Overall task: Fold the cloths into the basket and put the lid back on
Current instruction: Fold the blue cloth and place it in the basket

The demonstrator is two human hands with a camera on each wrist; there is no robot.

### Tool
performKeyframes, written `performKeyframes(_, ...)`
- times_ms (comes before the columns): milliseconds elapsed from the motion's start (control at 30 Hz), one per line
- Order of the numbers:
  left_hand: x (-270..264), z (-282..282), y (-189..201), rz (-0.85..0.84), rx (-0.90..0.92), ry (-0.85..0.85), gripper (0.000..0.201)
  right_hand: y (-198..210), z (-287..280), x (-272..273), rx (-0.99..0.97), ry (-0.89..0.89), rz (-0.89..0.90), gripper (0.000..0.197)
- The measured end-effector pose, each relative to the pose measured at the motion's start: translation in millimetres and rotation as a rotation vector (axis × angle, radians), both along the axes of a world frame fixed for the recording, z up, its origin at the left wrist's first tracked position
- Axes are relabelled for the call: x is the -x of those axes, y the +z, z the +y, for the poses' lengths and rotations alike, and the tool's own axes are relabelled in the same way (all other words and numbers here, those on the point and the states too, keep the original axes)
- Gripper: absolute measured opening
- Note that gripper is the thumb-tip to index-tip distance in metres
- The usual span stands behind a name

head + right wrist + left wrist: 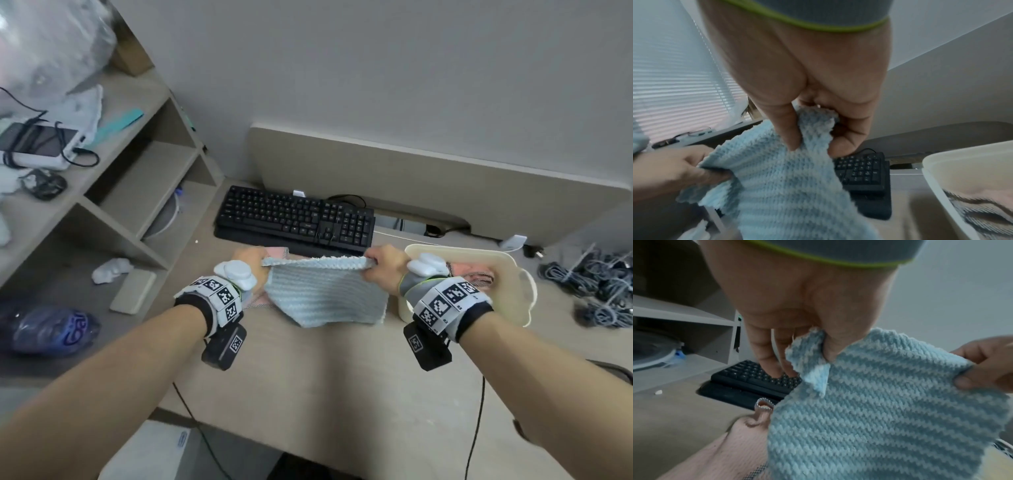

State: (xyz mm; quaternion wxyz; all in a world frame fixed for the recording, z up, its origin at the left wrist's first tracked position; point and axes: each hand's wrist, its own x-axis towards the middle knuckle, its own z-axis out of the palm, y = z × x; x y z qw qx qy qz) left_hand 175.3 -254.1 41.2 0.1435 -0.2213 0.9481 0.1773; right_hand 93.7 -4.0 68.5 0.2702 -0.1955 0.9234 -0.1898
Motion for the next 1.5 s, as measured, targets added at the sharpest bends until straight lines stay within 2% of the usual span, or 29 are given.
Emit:
performKeyframes(67, -2.9, 2.8, 14.7, 0.038, 0.059, 0.008, 0.015, 9.0, -1.2, 9.2, 0.069, -0.025, 0.005, 0.021)
performKeyframes(167, -16.7, 2.6, 40.6, 0.178, 0.053, 0.045, 0.012, 28.7, 0.8, 12.4, 0.203, -0.029, 0.065, 0.024)
performKeyframes(200, -22.6, 1.0, 45.7, 0.215, 0.049, 0.070, 0.007, 35.1, 1.5, 11.6, 0.244, -0.031, 0.097, 0.020)
performKeyframes(267, -36.6, 5.4, 53.0, 0.271, 0.015, 0.119, 0.010, 43.3, 4.0, 7.8, 0.302, -0.023, 0.129, 0.008)
performKeyframes(367, -58.7, 24.7, 60.5, 0.371, -0.066, 0.134, 0.012, 45.7, 10.1, -3.5, 0.289, -0.017, 0.113, 0.003)
performKeyframes(433, -74.5, 36.1, 52.8, 0.335, -0.069, 0.103, 0.016, 36.8, 14.2, -18.2, 0.245, -0.003, 0.070, 0.010)
performKeyframes(533, -99.1, 46.2, 24.9, 0.190, -0.105, 0.041, 0.031, 11.8, 21.7, -48.1, 0.115, 0.072, 0.008, 0.016)
performKeyframes(667, -133.5, 42.5, -26.5, -0.030, -0.186, -0.106, 0.039, -22.8, 35.9, -92.6, -0.194, 0.169, -0.083, 0.021)
performKeyframes(767, -149.4, 43.7, -52.1, -0.149, -0.197, -0.161, 0.028, -47.9, 46.3, -113.2, -0.391, 0.165, -0.108, 0.021)
performKeyframes(833, -160.7, 38.5, -69.5, -0.237, -0.180, -0.198, 0.024, -69.9, 44.8, -125.9, -0.452, 0.133, -0.156, 0.017)
performKeyframes(933, -175.6, 34.6, -90.2, -0.278, -0.209, -0.226, 0.025, -93.1, 45.0, -138.8, -0.437, 0.100, -0.232, 0.010)
performKeyframes(1100, -172.4, 20.6, -105.4, -0.295, -0.234, -0.247, 0.022, -114.9, 50.3, -139.7, -0.376, -0.020, -0.306, 0.015)
performKeyframes(1200, -154.9, 10.8, -113.6, -0.220, -0.285, -0.130, 0.026, -124.2, 53.7, -126.7, -0.326, -0.096, -0.343, 0.019)
performKeyframes(1267, -142.1, 6.9, -113.0, -0.181, -0.325, -0.055, 0.025, -121.6, 54.6, -120.0, -0.286, -0.143, -0.300, 0.025)
performKeyframes(1333, -124.8, 2.2, -113.0, -0.192, -0.351, -0.008, 0.031, -122.8, 55.0, -109.3, -0.259, -0.216, -0.310, 0.014)
performKeyframes(1400, -107.0, -5.0, -117.7, -0.216, -0.406, 0.011, 0.038, -126.4, 53.8, -93.9, -0.248, -0.287, -0.344, 0.022)
performKeyframes(1500, -82.7, -16.2, -130.7, -0.298, -0.436, -0.016, 0.039, -144.0, 53.7, -68.8, -0.226, -0.341, -0.344, 0.021)
